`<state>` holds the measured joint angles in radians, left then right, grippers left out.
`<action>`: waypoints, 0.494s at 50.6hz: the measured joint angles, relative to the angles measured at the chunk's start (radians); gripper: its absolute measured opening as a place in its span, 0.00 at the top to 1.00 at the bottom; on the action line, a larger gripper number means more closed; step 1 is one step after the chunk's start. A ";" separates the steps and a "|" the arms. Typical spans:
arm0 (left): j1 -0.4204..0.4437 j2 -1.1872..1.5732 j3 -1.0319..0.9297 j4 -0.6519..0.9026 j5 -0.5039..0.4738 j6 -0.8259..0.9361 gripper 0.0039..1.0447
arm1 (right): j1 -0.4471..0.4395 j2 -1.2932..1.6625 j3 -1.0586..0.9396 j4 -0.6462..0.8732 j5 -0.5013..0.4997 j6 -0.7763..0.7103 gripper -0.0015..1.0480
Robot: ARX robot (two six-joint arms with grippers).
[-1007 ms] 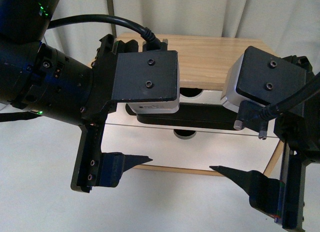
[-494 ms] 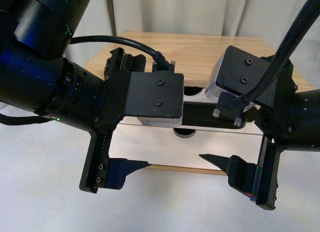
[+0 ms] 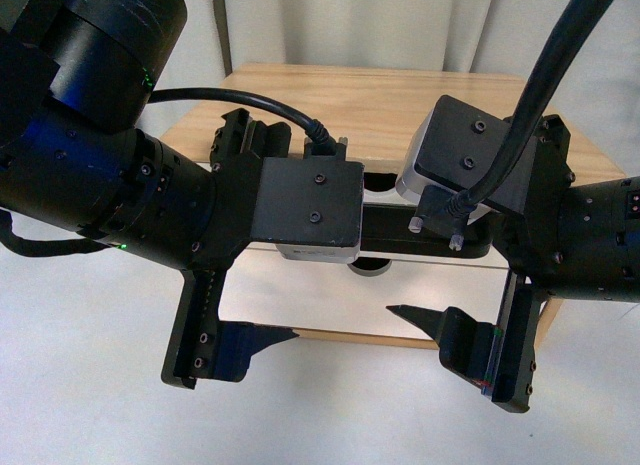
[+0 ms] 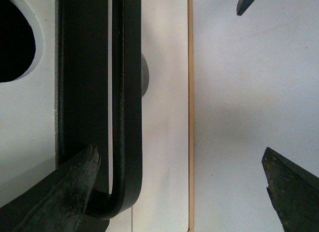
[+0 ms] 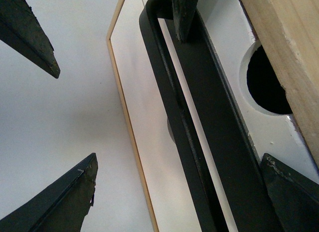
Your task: Pull drawer
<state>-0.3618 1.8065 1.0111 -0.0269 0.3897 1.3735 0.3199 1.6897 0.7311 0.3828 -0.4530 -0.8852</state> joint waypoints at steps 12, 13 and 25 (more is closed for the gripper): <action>0.002 0.000 0.000 0.000 0.007 -0.001 0.05 | -0.012 -0.020 -0.002 -0.034 -0.025 -0.003 0.09; 0.002 0.000 0.000 0.000 0.007 -0.001 0.05 | -0.013 -0.024 -0.003 -0.039 -0.029 -0.003 0.09; 0.003 0.000 0.000 0.000 0.007 -0.002 0.05 | -0.027 -0.059 -0.011 -0.092 -0.063 -0.011 0.09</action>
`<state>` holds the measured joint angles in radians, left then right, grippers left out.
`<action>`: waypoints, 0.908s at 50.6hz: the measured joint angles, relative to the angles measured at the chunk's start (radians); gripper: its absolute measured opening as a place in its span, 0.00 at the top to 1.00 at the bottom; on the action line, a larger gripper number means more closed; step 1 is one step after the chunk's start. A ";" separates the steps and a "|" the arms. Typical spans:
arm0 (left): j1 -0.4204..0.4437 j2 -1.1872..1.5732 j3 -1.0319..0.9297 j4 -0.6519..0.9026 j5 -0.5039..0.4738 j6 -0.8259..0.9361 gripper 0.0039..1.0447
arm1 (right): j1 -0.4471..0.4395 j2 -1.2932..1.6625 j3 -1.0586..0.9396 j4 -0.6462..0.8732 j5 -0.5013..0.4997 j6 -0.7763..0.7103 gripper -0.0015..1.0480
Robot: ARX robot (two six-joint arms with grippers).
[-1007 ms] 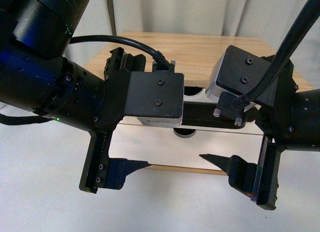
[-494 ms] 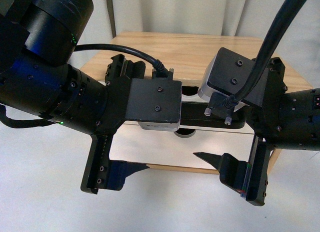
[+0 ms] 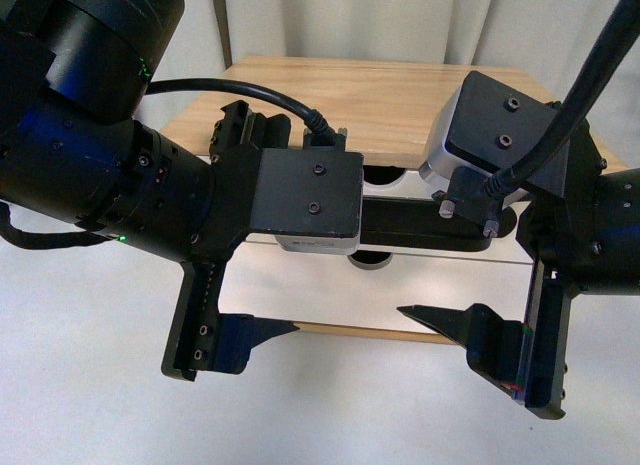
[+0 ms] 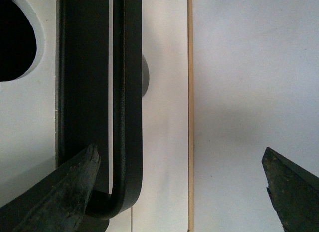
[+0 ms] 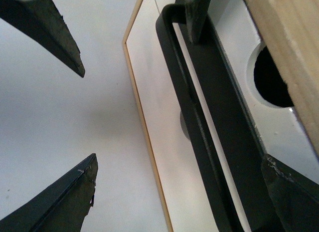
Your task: Pull drawer
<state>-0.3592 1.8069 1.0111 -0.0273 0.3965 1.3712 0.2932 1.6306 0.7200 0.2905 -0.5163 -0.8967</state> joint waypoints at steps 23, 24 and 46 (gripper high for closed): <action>-0.001 0.006 0.003 0.001 0.002 -0.007 0.05 | -0.010 0.058 0.006 -0.002 0.019 -0.016 0.09; -0.001 0.006 0.004 0.001 0.002 -0.007 0.05 | -0.010 0.059 0.007 -0.002 0.019 -0.017 0.09; -0.004 0.011 0.011 -0.013 0.002 -0.006 0.05 | -0.002 0.064 0.044 -0.110 0.003 -0.073 0.09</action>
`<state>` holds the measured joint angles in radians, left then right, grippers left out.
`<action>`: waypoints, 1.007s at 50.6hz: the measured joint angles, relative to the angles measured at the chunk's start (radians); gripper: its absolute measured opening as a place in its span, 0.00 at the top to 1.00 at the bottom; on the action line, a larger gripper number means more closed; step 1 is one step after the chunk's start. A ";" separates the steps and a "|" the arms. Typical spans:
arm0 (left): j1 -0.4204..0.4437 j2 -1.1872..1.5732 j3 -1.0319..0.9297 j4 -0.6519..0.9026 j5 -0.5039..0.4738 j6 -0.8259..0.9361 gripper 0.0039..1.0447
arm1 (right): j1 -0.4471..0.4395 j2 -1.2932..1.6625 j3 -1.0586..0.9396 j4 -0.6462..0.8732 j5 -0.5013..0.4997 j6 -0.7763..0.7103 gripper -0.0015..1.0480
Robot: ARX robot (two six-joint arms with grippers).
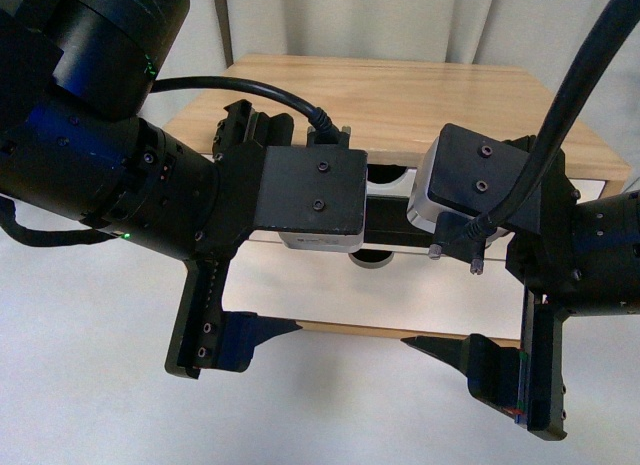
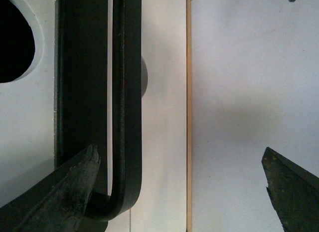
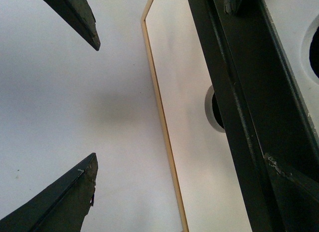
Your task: Pull drawer
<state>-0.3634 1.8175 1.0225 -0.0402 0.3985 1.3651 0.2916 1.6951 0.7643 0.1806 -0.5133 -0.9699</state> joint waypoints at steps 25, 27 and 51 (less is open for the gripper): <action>-0.021 -0.004 -0.013 -0.026 0.024 -0.006 0.05 | 0.005 0.013 0.011 -0.031 0.015 -0.060 0.09; -0.024 -0.006 -0.018 -0.027 0.023 -0.008 0.05 | 0.006 0.013 0.011 -0.032 0.014 -0.061 0.09; -0.030 -0.085 -0.115 -0.039 0.046 0.015 0.05 | 0.023 -0.057 -0.054 -0.087 -0.022 -0.120 0.09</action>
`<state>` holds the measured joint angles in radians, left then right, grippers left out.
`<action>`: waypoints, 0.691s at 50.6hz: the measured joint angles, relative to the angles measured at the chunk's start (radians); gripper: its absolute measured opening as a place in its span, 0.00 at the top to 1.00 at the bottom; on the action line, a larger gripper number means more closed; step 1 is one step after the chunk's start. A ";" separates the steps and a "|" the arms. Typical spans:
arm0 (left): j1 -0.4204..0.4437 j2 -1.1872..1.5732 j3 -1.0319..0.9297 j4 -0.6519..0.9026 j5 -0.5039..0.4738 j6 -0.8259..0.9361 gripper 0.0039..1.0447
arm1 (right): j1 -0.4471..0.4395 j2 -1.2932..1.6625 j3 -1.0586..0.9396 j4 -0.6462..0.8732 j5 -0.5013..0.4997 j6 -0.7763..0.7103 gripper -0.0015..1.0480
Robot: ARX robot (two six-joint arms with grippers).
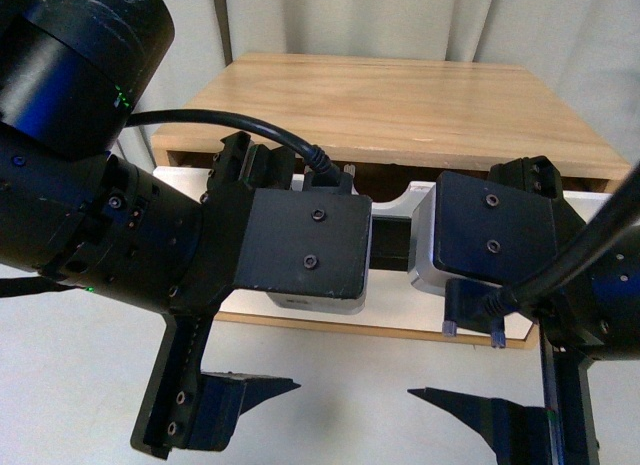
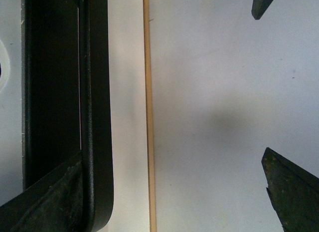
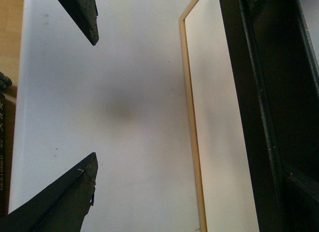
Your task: Pull drawer
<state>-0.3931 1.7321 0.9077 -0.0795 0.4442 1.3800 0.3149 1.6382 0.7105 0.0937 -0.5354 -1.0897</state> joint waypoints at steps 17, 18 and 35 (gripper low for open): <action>0.000 -0.089 -0.097 -0.026 0.014 0.056 0.05 | 0.041 -0.095 -0.092 -0.020 -0.009 -0.009 0.09; 0.000 -0.098 -0.106 -0.031 0.013 0.063 0.05 | 0.043 -0.099 -0.096 -0.020 -0.009 -0.008 0.09; 0.015 -0.235 -0.251 0.153 0.059 0.061 0.05 | 0.064 -0.218 -0.222 0.151 -0.008 0.121 0.09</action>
<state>-0.3782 1.4967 0.6571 0.0731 0.5030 1.4406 0.3786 1.4204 0.4889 0.2451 -0.5434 -0.9691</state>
